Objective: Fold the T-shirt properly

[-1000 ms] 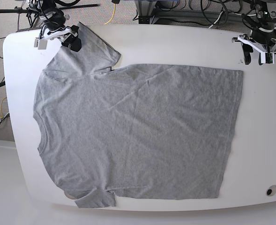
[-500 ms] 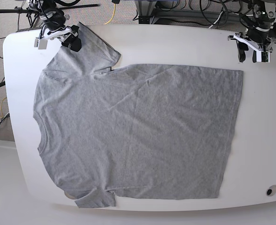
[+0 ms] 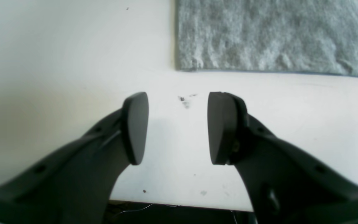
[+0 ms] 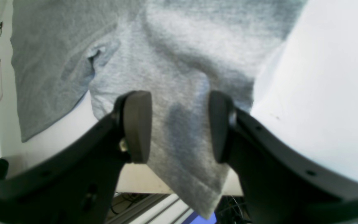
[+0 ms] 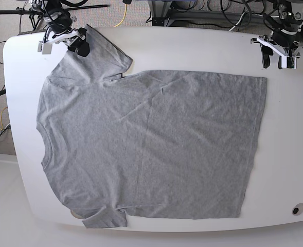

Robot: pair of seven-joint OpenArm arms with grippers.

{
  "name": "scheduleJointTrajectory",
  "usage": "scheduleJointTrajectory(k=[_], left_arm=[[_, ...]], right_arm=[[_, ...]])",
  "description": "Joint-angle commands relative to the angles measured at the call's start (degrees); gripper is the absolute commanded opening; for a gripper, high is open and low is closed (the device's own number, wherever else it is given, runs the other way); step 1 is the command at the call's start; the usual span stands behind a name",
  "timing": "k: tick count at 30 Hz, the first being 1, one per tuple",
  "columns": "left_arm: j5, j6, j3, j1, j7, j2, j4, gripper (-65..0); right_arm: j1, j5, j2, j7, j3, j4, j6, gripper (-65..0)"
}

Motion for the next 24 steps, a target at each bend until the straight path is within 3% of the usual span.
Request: scheduleJointTrajectory(k=[1, 7, 9, 15, 21, 24], left_arm=[[-0.4, 0.2, -0.7, 0.0, -1.1, -0.3, 0.5, -36.4], [-0.5, 0.2, -0.8, 0.3, -0.6, -0.3, 0.5, -36.4], [-1.3, -1.8, -0.5, 0.6, 0.5, -0.6, 0.0, -35.7], [-2.6, -5.8, -0.4, 0.7, 1.4, -0.6, -0.7, -35.5], [-4.0, -6.2, -0.9, -0.2, 2.2, -0.5, -1.6, -35.0], [-4.0, -5.8, -0.9, -0.6, 2.4, -0.5, -1.9, -34.9]], right_arm=[[-0.6, -1.1, 0.4, -1.2, 0.3, -0.3, -0.5, -35.8], [-0.5, -1.2, 0.5, -0.9, 0.2, -0.5, -0.4, -37.6], [-0.3, -1.2, 0.5, -0.3, 0.3, -0.2, -0.2, -50.2], [-0.2, -1.1, 0.7, -0.5, 0.3, -0.3, -0.1, -62.0], [0.3, -1.4, 0.6, -0.6, 0.2, -0.7, 0.0, -58.9], [0.3, -1.5, 0.6, -1.0, 0.3, -0.8, 0.0, -52.6]])
